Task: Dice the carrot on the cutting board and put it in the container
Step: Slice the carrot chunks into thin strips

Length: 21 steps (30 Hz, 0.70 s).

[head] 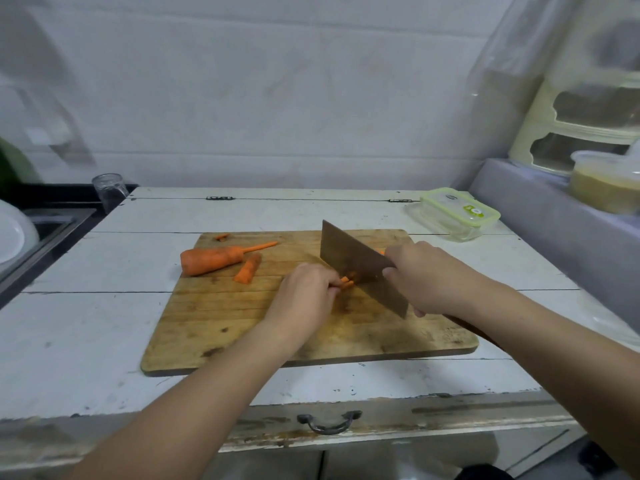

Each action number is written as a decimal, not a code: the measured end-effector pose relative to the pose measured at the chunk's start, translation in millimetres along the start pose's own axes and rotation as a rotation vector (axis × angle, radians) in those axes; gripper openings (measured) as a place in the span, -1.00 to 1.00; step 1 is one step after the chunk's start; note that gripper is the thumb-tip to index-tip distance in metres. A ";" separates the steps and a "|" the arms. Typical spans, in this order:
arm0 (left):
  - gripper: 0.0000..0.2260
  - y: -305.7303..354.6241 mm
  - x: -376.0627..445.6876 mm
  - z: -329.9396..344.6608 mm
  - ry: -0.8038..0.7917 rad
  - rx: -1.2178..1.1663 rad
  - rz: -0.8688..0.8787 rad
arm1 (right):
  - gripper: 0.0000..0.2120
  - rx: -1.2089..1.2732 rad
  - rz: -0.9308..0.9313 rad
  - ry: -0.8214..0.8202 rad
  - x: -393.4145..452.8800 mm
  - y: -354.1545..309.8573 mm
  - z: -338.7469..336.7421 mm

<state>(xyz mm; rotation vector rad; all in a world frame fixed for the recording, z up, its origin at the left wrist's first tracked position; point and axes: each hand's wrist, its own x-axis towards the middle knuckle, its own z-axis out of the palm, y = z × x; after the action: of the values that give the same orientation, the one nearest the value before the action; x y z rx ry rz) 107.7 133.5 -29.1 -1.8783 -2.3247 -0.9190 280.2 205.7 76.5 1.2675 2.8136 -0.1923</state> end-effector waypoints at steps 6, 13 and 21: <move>-0.86 5.7 -5.4 -1.3 0.050 0.050 0.028 | -0.79 0.101 0.044 0.039 -8.4 5.5 -2.1; -0.87 6.8 -5.3 -3.6 0.048 0.043 0.023 | -0.82 -0.016 0.010 0.012 -14.5 -4.5 1.0; -0.83 -1.0 -6.6 -4.9 -0.023 0.051 0.071 | -0.84 -0.065 0.015 -0.045 19.1 -16.0 10.2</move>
<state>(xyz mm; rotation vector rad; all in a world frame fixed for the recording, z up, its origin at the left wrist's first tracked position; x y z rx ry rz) 106.9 125.4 -27.8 -1.9473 -2.2547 -0.8277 255.5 208.0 66.1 1.2548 2.7477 -0.1252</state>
